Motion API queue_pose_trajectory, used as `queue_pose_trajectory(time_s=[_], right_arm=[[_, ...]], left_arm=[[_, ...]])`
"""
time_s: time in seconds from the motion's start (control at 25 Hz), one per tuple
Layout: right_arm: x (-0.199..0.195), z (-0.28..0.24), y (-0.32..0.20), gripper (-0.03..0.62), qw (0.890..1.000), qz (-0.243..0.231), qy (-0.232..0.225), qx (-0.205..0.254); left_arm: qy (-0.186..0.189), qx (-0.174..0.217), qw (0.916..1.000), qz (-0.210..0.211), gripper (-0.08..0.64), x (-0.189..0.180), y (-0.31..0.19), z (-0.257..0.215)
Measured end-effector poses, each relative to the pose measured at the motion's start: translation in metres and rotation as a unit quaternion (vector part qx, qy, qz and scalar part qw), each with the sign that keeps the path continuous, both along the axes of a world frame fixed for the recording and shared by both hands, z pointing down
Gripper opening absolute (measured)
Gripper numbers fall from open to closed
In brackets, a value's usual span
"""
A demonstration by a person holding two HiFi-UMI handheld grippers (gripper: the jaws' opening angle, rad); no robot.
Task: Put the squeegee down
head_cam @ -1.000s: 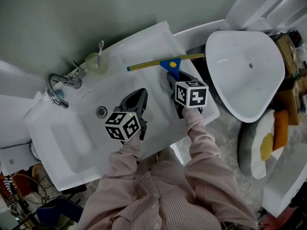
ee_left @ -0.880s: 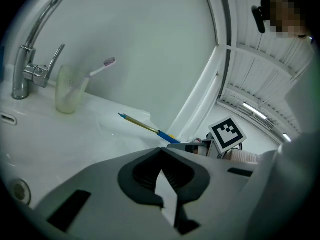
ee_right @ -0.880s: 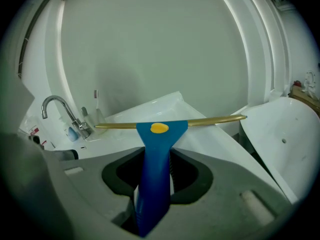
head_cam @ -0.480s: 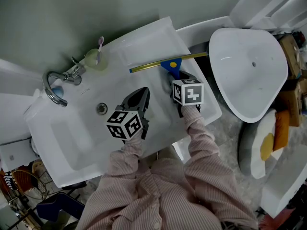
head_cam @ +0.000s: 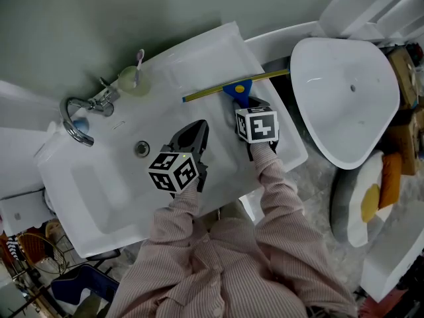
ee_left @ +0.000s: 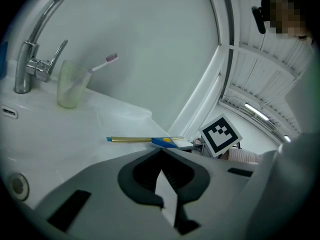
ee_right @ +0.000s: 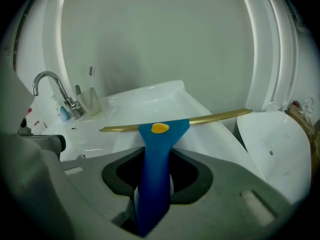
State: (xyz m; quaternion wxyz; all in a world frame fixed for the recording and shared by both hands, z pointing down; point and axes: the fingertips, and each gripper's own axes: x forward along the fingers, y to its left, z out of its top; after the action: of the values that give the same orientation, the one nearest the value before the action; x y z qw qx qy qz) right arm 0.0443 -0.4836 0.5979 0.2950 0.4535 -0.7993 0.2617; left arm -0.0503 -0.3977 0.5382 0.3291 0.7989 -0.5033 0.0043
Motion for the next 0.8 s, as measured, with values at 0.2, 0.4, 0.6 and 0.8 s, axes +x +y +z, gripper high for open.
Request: queue_pose_trajectory(time_s=[0.2, 0.4, 0.6, 0.8], right_arm=[[0.001, 0.002, 0.001, 0.133, 1.000, -0.004, 0.021, 0.000], [-0.001, 0.002, 0.000, 0.133, 0.999, -0.012, 0.029, 0.006], [0.003, 0.000, 0.003, 0.151, 0.999, -0.010, 0.028, 0.016], [0.007, -0.015, 0.012, 0.161, 0.999, -0.004, 0.006, 0.041]], left_arm=[[0.000, -0.002, 1.0000, -0.001, 0.002, 0.001, 0.001, 0.001], [-0.001, -0.001, 1.0000, -0.003, 0.002, 0.003, 0.003, -0.001], [-0.001, 0.004, 1.0000, -0.001, 0.002, 0.005, 0.007, -0.006], [0.001, 0.015, 0.9999, 0.003, 0.002, 0.009, 0.013, -0.014]])
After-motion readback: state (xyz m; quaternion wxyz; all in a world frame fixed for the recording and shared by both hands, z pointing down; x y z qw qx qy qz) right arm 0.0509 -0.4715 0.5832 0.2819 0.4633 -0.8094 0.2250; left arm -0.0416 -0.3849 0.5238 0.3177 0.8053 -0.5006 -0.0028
